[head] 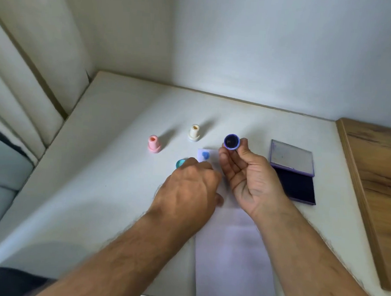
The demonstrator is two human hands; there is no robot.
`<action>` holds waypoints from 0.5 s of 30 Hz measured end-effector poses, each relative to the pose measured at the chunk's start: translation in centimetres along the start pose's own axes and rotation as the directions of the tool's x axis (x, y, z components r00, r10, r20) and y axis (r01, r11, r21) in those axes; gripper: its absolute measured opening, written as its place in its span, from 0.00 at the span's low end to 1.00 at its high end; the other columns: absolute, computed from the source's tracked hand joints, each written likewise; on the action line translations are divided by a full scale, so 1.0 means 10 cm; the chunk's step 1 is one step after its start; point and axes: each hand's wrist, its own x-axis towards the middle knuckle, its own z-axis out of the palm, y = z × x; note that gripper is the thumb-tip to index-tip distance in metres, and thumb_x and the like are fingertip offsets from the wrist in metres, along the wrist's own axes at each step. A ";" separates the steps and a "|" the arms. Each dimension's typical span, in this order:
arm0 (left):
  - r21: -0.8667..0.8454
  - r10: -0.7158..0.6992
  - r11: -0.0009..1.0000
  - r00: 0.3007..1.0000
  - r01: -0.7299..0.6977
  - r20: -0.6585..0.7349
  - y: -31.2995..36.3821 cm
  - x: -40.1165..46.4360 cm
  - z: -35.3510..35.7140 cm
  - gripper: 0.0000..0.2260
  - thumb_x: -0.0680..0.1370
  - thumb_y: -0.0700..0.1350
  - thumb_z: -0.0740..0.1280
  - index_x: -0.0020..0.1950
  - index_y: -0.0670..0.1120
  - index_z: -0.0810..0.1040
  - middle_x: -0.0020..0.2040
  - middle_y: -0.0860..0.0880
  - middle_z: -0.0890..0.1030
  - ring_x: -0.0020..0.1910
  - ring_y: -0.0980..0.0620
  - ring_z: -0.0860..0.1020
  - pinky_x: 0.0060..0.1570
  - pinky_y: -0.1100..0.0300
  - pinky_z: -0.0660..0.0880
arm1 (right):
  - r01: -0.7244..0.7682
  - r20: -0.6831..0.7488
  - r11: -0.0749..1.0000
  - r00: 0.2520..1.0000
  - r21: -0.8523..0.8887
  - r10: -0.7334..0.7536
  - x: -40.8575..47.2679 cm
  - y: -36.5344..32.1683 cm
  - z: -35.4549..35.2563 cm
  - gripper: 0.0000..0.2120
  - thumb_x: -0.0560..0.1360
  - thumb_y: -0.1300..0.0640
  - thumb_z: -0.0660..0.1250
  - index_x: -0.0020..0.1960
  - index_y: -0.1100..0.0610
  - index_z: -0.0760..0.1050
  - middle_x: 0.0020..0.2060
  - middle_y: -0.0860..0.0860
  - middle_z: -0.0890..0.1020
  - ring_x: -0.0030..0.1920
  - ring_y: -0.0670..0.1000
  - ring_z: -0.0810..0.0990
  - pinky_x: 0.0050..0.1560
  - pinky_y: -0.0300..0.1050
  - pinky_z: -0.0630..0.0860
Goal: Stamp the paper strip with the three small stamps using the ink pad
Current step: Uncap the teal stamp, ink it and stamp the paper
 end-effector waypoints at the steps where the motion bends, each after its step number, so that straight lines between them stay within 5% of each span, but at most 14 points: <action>1: 0.003 0.002 1.000 1.000 -0.002 0.004 -0.01 0.00 0.00 0.11 0.76 0.53 0.65 0.56 0.50 0.78 0.52 0.50 0.79 0.56 0.49 0.73 0.50 0.57 0.71 | 0.004 -0.007 1.000 1.000 -0.009 -0.004 0.01 0.01 0.00 0.06 0.76 0.59 0.68 0.45 0.62 0.78 0.34 0.57 0.85 0.33 0.50 0.85 0.38 0.39 0.83; 9: 0.001 0.009 1.000 1.000 -0.009 0.029 -0.03 0.00 0.01 0.12 0.77 0.53 0.65 0.58 0.51 0.78 0.55 0.51 0.78 0.58 0.49 0.71 0.53 0.56 0.72 | 0.251 0.046 0.937 0.968 -0.242 -0.248 0.04 -0.04 -0.08 0.05 0.74 0.64 0.70 0.49 0.62 0.82 0.38 0.56 0.86 0.36 0.52 0.84 0.40 0.41 0.82; 15: 0.033 0.013 0.999 1.000 -0.013 0.020 -0.02 0.00 0.01 0.12 0.77 0.52 0.65 0.59 0.50 0.78 0.54 0.49 0.78 0.56 0.47 0.72 0.51 0.56 0.71 | 0.484 0.224 0.459 0.830 -0.745 -0.512 0.05 0.03 -0.12 0.11 0.70 0.61 0.76 0.51 0.53 0.85 0.43 0.46 0.87 0.45 0.45 0.86 0.54 0.42 0.80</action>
